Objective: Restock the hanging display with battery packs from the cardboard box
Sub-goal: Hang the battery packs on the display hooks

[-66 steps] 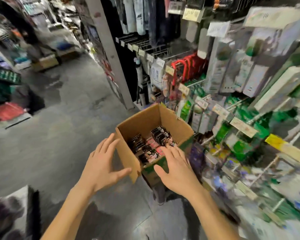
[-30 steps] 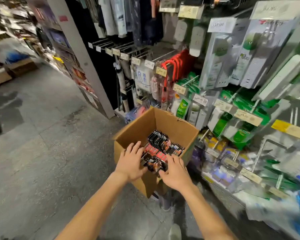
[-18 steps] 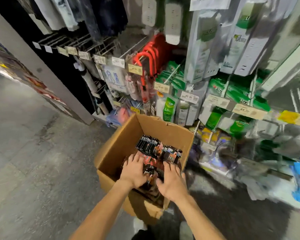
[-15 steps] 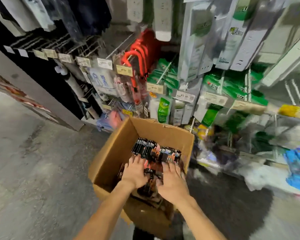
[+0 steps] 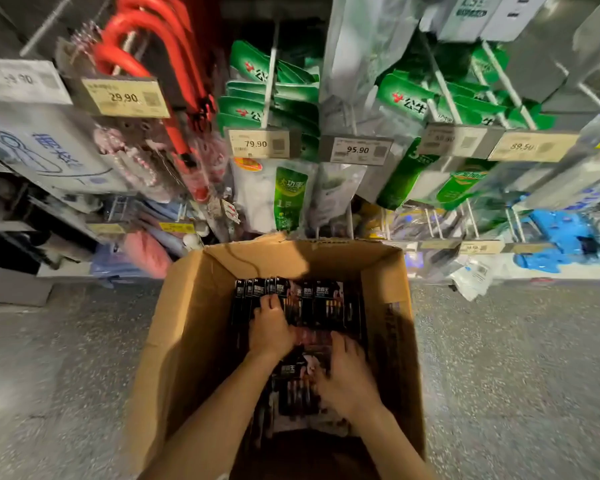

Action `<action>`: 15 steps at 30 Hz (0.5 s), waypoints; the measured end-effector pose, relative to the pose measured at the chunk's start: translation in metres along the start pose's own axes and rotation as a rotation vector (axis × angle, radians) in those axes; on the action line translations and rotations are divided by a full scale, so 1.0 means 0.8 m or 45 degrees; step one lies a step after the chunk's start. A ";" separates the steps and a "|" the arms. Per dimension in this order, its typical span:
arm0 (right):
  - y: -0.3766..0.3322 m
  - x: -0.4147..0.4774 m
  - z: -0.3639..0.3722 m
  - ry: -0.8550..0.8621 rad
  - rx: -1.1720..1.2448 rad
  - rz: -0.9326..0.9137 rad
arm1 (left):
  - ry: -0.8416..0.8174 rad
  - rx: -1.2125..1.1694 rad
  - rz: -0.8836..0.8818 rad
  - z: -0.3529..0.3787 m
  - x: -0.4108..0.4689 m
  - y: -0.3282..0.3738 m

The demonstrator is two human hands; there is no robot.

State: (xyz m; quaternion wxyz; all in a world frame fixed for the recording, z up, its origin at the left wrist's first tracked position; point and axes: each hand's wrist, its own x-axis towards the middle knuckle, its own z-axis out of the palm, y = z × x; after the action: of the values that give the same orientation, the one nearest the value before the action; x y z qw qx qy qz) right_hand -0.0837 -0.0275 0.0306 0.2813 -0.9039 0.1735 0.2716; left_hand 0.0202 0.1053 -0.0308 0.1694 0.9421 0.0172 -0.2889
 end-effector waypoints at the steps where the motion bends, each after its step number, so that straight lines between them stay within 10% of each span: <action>1: 0.003 0.003 0.004 0.021 0.018 0.009 | 0.043 -0.030 -0.016 0.008 0.004 0.001; 15: -0.003 -0.022 0.011 0.096 0.268 0.150 | 0.181 -0.457 -0.272 0.004 0.022 0.021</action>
State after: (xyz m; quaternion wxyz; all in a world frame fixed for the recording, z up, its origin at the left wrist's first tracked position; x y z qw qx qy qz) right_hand -0.0998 -0.0174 0.0359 0.3515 -0.8671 0.2642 0.2339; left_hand 0.0351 0.0872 -0.0376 0.3013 0.9076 0.1800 -0.2304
